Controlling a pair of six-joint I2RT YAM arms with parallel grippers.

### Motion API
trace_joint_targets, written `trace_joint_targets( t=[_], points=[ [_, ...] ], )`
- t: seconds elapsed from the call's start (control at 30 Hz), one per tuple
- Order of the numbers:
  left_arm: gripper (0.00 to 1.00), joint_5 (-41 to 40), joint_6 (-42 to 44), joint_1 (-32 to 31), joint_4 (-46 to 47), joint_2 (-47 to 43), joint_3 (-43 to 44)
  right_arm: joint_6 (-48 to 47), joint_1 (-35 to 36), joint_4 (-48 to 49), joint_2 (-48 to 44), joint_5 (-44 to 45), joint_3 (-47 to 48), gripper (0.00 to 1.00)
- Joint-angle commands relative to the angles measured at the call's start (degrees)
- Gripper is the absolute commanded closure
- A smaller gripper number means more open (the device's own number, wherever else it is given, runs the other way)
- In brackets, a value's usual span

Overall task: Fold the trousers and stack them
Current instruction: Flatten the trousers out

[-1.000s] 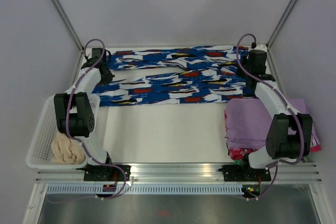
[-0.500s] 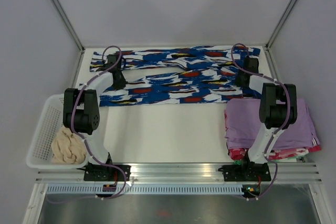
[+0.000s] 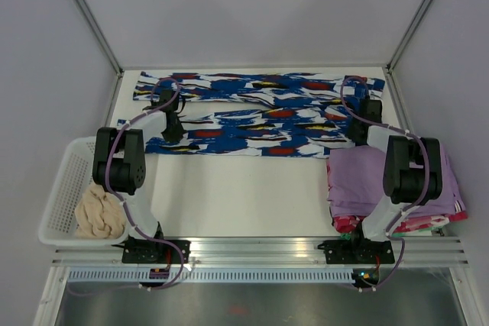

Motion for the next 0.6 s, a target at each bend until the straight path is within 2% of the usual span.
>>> trace_joint_targets(
  t=[0.0, 0.23, 0.33, 0.43, 0.57],
  points=[
    [0.98, -2.9, -0.8, -0.3, -2.0, -1.0, -1.9, -0.2, -0.3, -5.2, -2.6, 3.9, -4.1, 1.00],
    [0.98, -5.7, -0.1, -0.2, -4.0, -4.1, -2.1, -0.8, -0.7, -6.7, -5.8, 4.3, -2.8, 1.00],
    [0.98, -5.1, 2.6, -0.2, -5.3, -6.6, 0.3, -2.2, -0.6, -10.0, -7.9, -4.5, 3.0, 1.00],
    [0.98, -5.0, 5.8, -0.2, -5.7, -9.2, 6.4, -3.0, -0.5, -9.7, -10.3, -11.5, 9.7, 0.98],
    [0.96, -5.1, 7.8, 0.6, -4.1, -8.2, 17.4, -3.4, -0.6, -6.2, -9.0, -13.7, 18.0, 0.92]
  ],
)
